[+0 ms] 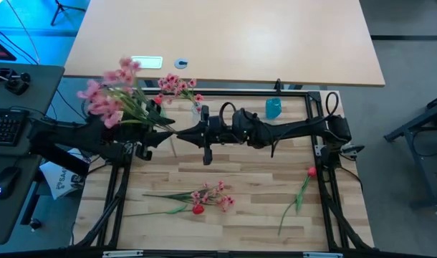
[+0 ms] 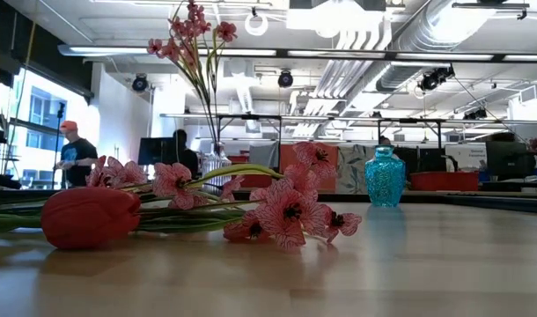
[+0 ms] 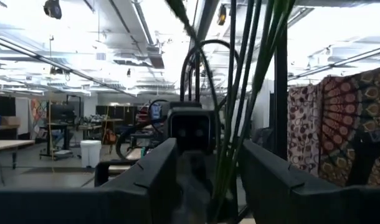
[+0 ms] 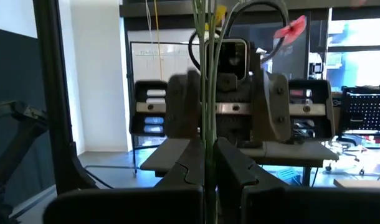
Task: Sort flowers into vase by color
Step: Put the top pink flower into the transparent vase
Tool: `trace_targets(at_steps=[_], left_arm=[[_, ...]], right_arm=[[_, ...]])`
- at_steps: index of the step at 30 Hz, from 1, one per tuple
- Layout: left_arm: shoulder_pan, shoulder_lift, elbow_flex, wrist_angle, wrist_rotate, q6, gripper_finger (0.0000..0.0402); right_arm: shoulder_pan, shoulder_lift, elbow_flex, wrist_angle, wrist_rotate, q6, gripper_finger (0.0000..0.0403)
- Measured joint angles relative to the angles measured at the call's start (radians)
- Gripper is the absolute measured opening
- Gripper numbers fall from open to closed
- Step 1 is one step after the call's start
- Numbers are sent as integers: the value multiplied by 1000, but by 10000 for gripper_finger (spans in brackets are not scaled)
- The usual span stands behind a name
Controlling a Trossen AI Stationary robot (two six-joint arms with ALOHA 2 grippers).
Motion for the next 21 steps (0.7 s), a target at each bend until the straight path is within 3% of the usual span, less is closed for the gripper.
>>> trace_targets(at_steps=[11, 21], left_arm=[[0, -3, 3, 51, 51, 52, 152], [0, 4, 3, 46, 52, 65, 92]], right_arm=[[-1, 0, 0, 1, -3, -18, 1], [-1, 0, 0, 1, -28, -19, 1]])
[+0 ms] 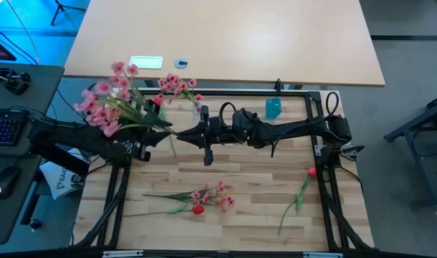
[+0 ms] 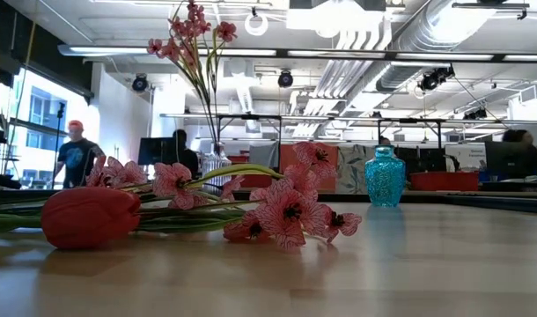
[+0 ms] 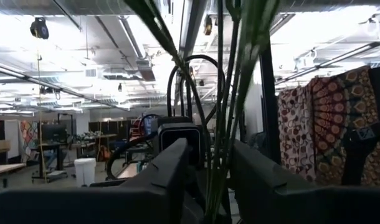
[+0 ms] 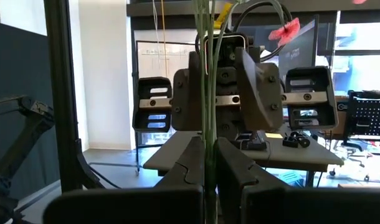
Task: Sort flowers into vase by color
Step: Put the top pink flower into the transparent vase
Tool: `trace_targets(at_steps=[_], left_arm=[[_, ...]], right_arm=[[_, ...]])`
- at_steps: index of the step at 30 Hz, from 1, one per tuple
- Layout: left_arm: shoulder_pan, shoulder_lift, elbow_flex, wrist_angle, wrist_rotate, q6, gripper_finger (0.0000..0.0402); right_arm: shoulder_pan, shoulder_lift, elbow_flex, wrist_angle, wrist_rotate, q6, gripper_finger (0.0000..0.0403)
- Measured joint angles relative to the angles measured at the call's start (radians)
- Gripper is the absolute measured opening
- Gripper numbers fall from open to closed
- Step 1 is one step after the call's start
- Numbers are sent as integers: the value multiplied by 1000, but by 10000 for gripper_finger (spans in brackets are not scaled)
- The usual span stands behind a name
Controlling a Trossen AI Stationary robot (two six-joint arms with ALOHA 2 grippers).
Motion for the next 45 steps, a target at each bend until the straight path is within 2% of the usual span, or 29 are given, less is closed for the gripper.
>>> trace_targets(at_steps=[4, 6, 11, 15, 22, 27, 32, 34, 36, 39, 42, 45], left_arm=[[0, 0, 0, 1, 3, 29, 28], [0, -1, 0, -5, 3, 28, 8], [1, -6, 0, -14, -1, 31, 3], [10, -65, 0, -124, -35, 30, 1], [10, -267, -5, -432, -205, 40, 1], [10, -326, -150, -378, -306, -28, 0], [5, -272, -404, -42, -317, -182, 0], [-3, -238, -493, 105, -364, -217, 0], [-12, -213, -551, 205, -414, -243, 0], [-24, -202, -578, 277, -434, -255, 0], [-34, -206, -550, 296, -412, -202, 0], [-38, -217, -509, 286, -378, -146, 0]], right_arm=[[1, 0, 0, 0, 1, 3, 11], [3, 0, 0, -1, 1, 3, 24], [5, -1, 0, 0, 4, 69, 70], [5, -20, -1, -33, 39, 110, 117], [-4, -183, -1, -331, 103, 26, 201], [-13, -291, -1, -515, 145, 25, 226], [-8, -354, -1, -664, 209, 26, 222], [-5, -367, -1, -716, 217, 26, 215], [-3, -371, -1, -780, 220, 26, 207], [-5, -355, -17, -861, 254, 56, 183], [-23, -336, -103, -855, 256, 84, 127], [-67, -333, -257, -700, 151, 118, 33]])
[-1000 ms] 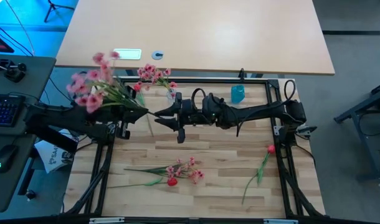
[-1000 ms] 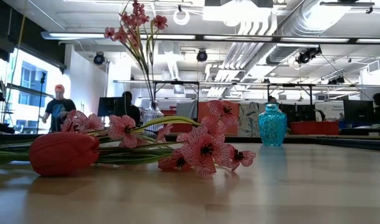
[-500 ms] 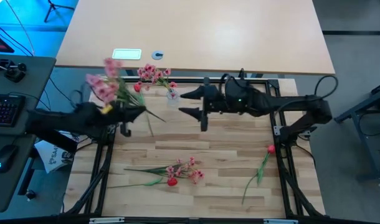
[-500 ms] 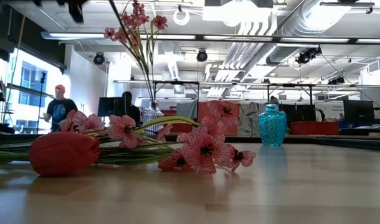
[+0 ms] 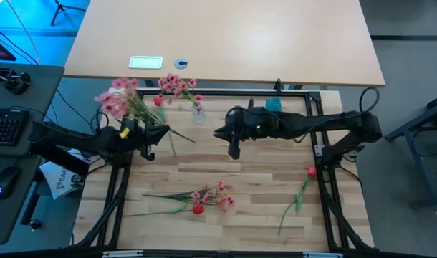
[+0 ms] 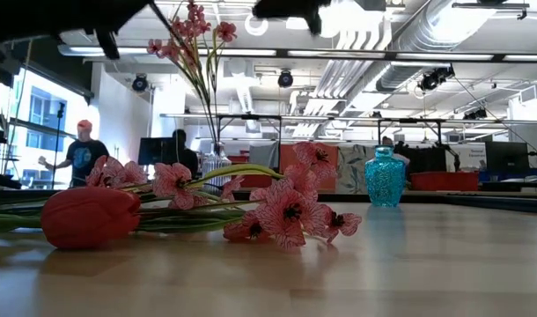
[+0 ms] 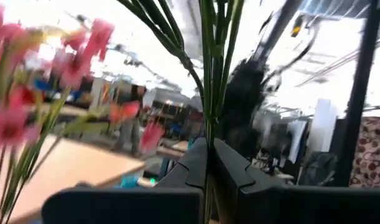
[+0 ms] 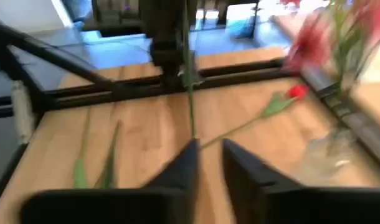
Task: Sort flowers into vase by color
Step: Put the top pink flower into the transparent vase
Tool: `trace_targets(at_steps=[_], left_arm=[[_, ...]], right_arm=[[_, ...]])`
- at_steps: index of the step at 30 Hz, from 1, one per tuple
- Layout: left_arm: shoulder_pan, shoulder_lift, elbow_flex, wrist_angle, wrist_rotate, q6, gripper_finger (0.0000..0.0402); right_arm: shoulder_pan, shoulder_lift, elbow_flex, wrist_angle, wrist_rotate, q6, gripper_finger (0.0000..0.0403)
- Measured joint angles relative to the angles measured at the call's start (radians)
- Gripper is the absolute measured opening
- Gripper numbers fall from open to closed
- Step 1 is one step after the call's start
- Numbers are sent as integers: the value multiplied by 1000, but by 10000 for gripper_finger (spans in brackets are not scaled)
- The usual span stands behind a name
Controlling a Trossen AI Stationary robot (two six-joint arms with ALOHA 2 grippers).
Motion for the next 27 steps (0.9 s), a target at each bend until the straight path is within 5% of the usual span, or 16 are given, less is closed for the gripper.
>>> trace_targets(at_steps=[6, 10, 13, 23, 27], left_arm=[[0, -2, 62, -8, 48, 19, 0], [0, -3, 95, -8, 78, 4, 0], [3, -2, 128, -19, 96, 3, 0], [10, 2, 202, -140, 48, -6, 0], [10, 2, 203, -128, 3, -10, 0]], right_arm=[[-136, 20, -337, 604, -111, 346, 5], [-195, 83, -381, 677, -120, 421, 2], [-237, 154, -325, 679, -178, 408, 1], [-402, 434, -25, 658, -605, 306, 0], [-411, 510, 81, 656, -663, 284, 0]])
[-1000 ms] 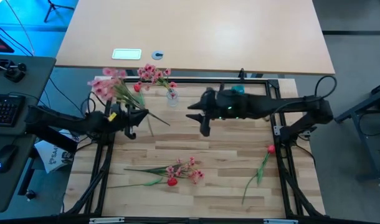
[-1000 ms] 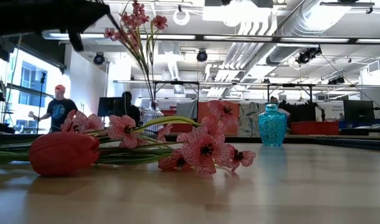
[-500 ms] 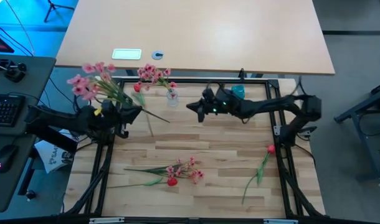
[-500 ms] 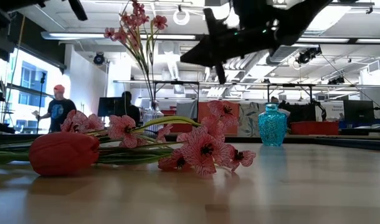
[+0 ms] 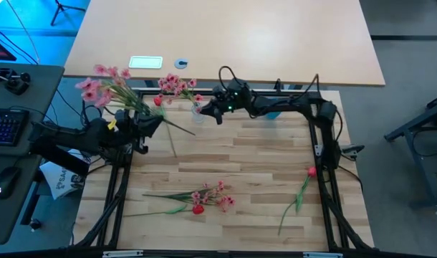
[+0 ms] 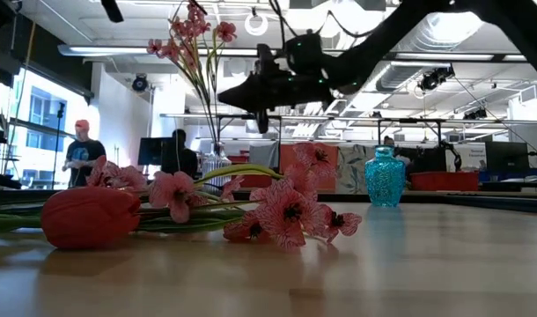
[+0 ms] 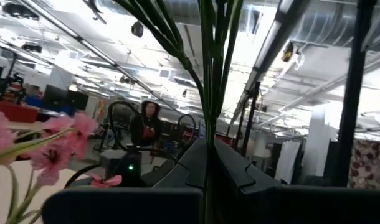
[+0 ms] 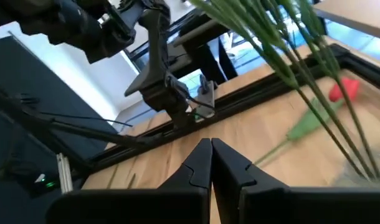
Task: Sort flowers into vase by color
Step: Put the top pink flower into the transparent vase
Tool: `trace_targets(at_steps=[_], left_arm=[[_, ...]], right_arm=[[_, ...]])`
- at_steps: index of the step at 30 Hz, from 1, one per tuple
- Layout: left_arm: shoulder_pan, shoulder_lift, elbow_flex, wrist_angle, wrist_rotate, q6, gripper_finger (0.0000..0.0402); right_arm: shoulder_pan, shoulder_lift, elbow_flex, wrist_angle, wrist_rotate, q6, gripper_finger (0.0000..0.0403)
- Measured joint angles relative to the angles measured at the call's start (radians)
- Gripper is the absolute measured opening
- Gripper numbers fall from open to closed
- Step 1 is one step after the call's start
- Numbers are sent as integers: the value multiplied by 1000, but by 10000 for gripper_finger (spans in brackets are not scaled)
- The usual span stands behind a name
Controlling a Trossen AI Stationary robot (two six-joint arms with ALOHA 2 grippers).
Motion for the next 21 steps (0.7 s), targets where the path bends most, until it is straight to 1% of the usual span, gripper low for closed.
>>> trace_targets(at_steps=[6, 11, 16, 21], left_arm=[[0, 13, 0, 0, -5, -24, 0], [14, 13, 0, -1, -27, -14, 0], [28, 13, 0, -8, -26, -13, 0], [31, 13, 0, -15, -26, 9, 0]], right_arm=[[4, 82, 155, -38, -15, -14, 0], [14, 143, 253, -110, 51, -39, 0], [5, 148, 293, -110, 98, -47, 0], [-28, 153, 330, -112, 112, -45, 0]])
